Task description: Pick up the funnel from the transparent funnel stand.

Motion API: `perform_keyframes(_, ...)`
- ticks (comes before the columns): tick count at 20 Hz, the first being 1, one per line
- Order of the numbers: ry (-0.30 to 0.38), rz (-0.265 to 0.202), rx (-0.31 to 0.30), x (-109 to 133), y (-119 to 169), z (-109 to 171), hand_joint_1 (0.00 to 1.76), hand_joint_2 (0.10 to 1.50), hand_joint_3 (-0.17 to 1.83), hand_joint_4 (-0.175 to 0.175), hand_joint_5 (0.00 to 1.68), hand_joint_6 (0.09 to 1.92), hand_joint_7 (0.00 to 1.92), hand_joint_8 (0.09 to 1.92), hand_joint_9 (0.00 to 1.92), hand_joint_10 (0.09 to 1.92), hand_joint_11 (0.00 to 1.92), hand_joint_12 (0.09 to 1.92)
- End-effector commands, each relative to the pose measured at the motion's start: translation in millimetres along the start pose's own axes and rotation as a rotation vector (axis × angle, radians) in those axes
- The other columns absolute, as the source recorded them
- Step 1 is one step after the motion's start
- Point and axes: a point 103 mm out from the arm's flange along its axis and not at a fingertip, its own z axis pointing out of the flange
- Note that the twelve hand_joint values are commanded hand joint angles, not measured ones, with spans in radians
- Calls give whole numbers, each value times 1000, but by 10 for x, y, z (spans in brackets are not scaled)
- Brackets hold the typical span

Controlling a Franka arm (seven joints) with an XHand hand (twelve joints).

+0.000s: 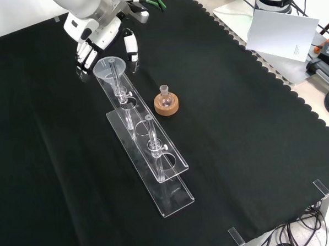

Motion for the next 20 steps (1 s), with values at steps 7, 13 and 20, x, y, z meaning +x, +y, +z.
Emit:
perform_keyframes(7, 5, -10, 3, -10, 50, 77, 628, 674, 294, -6, 274, 87, 48, 727, 404, 775, 430, 1484)
perform_keyframes(13, -2, -38, -26, -43, 41, 57, 632, 656, 358, 3, 337, 87, 149, 720, 538, 681, 431, 1487)
perform_keyframes(20, -37, -45, -42, -13, 67, 65, 730, 645, 474, 6, 488, 87, 359, 696, 759, 569, 478, 1457)
